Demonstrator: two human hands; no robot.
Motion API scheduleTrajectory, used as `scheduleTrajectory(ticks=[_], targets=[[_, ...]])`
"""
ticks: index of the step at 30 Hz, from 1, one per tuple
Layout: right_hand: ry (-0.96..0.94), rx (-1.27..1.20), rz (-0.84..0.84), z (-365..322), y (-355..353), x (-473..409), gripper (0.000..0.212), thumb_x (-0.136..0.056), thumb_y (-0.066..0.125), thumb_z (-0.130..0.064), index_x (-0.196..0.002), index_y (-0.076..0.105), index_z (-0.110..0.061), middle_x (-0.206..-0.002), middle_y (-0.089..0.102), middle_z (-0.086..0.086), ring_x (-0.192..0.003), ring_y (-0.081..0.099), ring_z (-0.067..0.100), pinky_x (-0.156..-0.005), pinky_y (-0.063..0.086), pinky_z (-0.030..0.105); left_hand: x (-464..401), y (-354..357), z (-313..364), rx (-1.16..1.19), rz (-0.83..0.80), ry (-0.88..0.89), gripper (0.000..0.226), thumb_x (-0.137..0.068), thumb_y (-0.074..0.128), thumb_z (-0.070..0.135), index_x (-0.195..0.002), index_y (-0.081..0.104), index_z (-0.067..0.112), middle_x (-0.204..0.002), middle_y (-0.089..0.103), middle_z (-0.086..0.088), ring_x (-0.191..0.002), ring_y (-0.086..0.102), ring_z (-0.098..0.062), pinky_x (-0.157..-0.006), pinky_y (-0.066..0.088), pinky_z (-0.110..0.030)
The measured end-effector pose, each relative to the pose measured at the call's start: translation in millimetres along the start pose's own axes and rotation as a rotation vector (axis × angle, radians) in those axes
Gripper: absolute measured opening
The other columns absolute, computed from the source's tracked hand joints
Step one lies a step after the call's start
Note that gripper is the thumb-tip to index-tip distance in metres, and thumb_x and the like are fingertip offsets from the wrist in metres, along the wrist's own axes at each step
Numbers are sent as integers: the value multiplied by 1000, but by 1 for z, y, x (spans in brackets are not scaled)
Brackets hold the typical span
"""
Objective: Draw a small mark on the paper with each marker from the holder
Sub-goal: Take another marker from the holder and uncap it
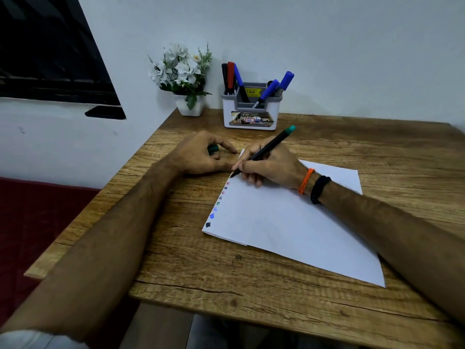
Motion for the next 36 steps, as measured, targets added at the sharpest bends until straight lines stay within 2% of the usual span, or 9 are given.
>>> scheduleTrajectory(ticks=[8,13,20,23,36], targets=[[-10,15,-2,-1,1,1,11,-87,62,3,-88,72,6,-65,69,11,-51,63,13,-47,49,22,0,0,0,5,0,-4,36,-69,77,52,-103,71,39,-55,52,10,-52,44,-7,-64,45,-30],[-18,22,0,-2,0,2,11,-87,62,4,-89,72,7,-66,69,13,-51,63,13,-47,50,23,-1,0,0,12,-10,-3,37,-69,77,53,-103,70,39,-56,52,10,-53,44,-7,-66,50,-37],[-20,37,-10,-1,1,2,10,-87,63,3,-88,73,5,-67,69,14,-52,63,13,-48,51,24,-1,1,-1,17,-12,7,35,-73,78,47,-105,70,36,-56,53,6,-53,45,-9,-64,42,-28],[-12,46,-18,-1,2,1,11,-85,63,3,-86,74,4,-69,69,19,-53,63,16,-48,51,25,-1,1,-2,5,-7,-1,35,-72,78,49,-104,70,37,-57,53,6,-53,45,-8,-62,42,-27],[-5,63,9,-2,1,1,13,-85,62,5,-87,74,4,-66,69,13,-53,63,13,-48,50,21,-1,2,-1,22,-16,-21,37,-71,79,48,-105,70,36,-53,51,10,-51,44,-7,-62,41,-26]])
Point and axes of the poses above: each hand's wrist, its own x-axis away from the middle knuckle, its own y-axis out of the palm, z = x × y, the point moved 4 cm from there along -x, towards the middle knuckle
